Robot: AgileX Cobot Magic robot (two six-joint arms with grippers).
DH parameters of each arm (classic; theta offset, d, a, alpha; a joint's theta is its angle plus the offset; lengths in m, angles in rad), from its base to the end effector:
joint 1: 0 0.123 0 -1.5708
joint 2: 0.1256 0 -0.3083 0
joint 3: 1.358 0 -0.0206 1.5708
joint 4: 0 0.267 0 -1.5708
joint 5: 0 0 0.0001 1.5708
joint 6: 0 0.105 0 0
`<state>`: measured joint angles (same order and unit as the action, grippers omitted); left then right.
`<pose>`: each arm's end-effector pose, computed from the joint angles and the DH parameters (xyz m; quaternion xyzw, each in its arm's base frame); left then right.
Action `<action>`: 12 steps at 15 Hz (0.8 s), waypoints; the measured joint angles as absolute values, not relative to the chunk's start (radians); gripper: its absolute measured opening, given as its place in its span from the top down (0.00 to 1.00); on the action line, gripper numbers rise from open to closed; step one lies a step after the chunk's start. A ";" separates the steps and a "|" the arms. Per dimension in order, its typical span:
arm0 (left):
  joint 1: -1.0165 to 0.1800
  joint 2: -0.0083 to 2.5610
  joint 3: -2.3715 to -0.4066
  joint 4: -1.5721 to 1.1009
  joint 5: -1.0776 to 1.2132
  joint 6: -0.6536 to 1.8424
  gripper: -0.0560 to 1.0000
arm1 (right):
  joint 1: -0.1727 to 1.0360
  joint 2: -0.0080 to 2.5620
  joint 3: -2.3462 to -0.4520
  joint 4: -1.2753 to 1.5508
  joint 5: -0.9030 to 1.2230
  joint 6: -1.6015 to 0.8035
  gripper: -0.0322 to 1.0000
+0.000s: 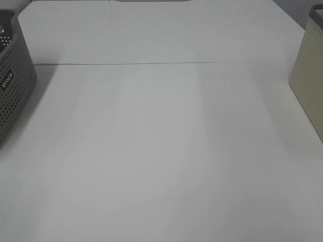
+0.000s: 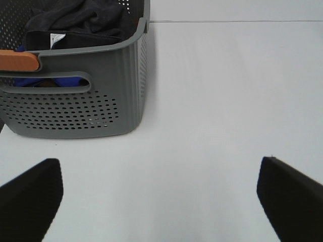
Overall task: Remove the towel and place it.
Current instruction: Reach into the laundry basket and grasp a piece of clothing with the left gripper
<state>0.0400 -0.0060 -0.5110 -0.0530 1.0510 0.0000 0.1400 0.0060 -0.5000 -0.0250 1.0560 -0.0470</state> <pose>-0.0033 -0.0050 0.2831 -0.0158 0.8457 -0.0158 0.5331 -0.0001 -0.0023 0.2792 -0.0793 0.8498 0.0117 0.5210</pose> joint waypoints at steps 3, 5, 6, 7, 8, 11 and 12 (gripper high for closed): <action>0.040 -0.006 -0.511 -0.053 1.051 0.000 0.01 | 0.140 0.006 -0.500 -0.025 1.056 -0.047 0.25; 0.040 -0.006 -0.511 -0.053 1.051 0.000 0.01 | 0.140 0.006 -0.500 -0.025 1.056 -0.047 0.25; 0.040 -0.006 -0.511 -0.053 1.051 0.000 0.01 | 0.140 0.006 -0.500 -0.025 1.056 -0.047 0.25; 0.040 -0.006 -0.511 -0.053 1.051 0.000 0.01 | 0.140 0.006 -0.500 -0.025 1.056 -0.047 0.25; 0.040 -0.006 -0.511 -0.053 1.051 0.000 0.01 | 0.140 0.006 -0.500 -0.025 1.056 -0.047 0.25; 0.040 -0.006 -0.511 -0.053 1.051 0.000 0.01 | 0.140 0.006 -0.500 -0.025 1.056 -0.047 0.25; 0.040 -0.006 -0.511 -0.053 1.051 0.000 0.01 | 0.140 0.006 -0.500 -0.025 1.056 -0.047 0.25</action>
<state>0.0400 -0.0060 -0.5110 -0.0530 1.0510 0.0000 0.1400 0.0060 -0.5000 -0.0250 1.0560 -0.0470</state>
